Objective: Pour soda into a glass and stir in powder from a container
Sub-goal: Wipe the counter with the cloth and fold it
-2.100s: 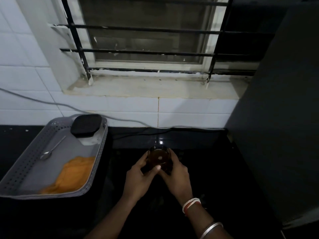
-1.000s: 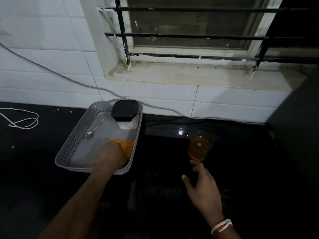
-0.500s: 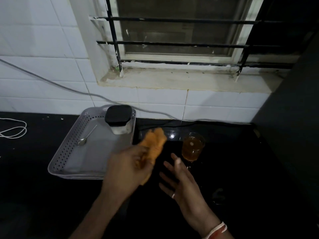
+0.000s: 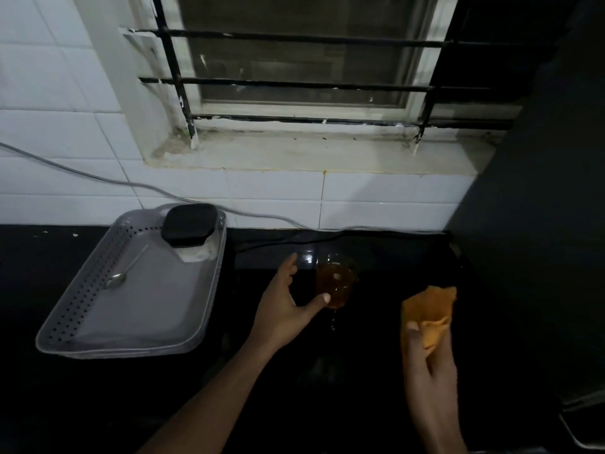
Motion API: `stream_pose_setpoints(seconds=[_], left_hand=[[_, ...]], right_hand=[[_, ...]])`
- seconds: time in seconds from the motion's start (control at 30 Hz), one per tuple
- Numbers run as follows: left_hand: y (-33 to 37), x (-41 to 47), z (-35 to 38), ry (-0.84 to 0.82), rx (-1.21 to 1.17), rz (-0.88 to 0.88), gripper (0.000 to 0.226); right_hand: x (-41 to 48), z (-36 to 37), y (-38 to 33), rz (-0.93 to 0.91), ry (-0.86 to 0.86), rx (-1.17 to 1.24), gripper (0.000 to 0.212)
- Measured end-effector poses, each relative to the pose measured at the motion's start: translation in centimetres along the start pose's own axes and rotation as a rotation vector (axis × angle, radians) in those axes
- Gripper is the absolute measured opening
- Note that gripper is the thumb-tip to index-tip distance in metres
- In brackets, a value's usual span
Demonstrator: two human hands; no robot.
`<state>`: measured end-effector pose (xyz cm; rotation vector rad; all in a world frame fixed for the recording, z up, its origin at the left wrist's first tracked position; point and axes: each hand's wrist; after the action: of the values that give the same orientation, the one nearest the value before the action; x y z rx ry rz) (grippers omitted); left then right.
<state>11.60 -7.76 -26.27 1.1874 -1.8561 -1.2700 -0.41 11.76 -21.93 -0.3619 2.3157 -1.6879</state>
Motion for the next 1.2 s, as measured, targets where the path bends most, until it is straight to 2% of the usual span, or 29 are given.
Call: stream_pose_setpoints(seconds=[0.07,0.1,0.2,0.3,0.4,0.53,0.63,0.73,0.8,0.87,0.93,1.0,1.1,1.2], left_hand=[[-0.4,1.2,1.8,-0.034,-0.002,-0.012,0.112],[-0.4,1.7,2.7,-0.037,-0.015,-0.003,0.111],[-0.7,2.7,4.6,-0.01,-0.001,0.055,0.102],[-1.2,3.1,5.5,0.031,-0.026,0.065,0.094],[-1.6,3.2,5.5,0.091,-0.04,0.074,0.084],[-2.2,2.9,4.0,0.173,-0.082,0.074,0.088],[-2.3,2.0,1.5,0.235,-0.079,0.099,0.085],[-2.0,1.1,-1.3,0.286,-0.09,0.116,0.087],[-1.6,0.7,-2.8,0.316,-0.11,0.11,0.087],[-1.2,0.4,-4.0,0.352,-0.123,0.11,0.087],[-0.9,0.1,-4.8,0.381,-0.139,0.099,0.088],[-0.6,0.0,-5.4,0.403,-0.156,0.095,0.083],[-0.7,-0.4,-5.9,0.386,-0.158,0.105,0.081],[-0.6,-1.0,-5.9,0.374,-0.158,0.12,0.08]], right_hand=[[1.3,0.5,1.3,-0.312,-0.154,-0.289,0.062],[1.8,1.3,2.6,-0.401,-0.243,-0.44,0.062],[1.3,3.9,6.6,-0.542,-0.477,-0.911,0.061],[-0.8,4.0,9.4,-0.682,-0.561,-1.082,0.073],[-0.9,1.1,10.9,-0.733,-0.522,-1.071,0.072],[3.5,-2.3,9.8,-0.471,-0.41,-1.156,0.075],[9.3,-0.5,8.6,-0.285,-0.311,-1.104,0.072],[13.5,5.0,6.6,-0.226,-0.31,-1.07,0.068],[13.0,9.2,5.3,-0.31,-0.395,-1.075,0.068],[9.8,12.3,4.8,-0.479,-0.537,-1.085,0.072],[4.9,13.1,5.5,-0.71,-0.652,-1.093,0.071],[0.3,11.4,7.2,-0.869,-0.678,-1.057,0.067],[-1.7,6.1,11.0,-0.868,-0.598,-0.98,0.067],[2.8,0.3,12.2,-0.676,-0.498,-1.027,0.07]])
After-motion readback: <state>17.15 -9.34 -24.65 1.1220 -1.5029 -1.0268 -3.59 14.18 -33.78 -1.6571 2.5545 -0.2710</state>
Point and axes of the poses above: each hand's wrist, its own x-axis towards the middle knuckle, its own z-axis out of the palm, y = z × x, and after that the axes turned 9 degrees about y, right-handed
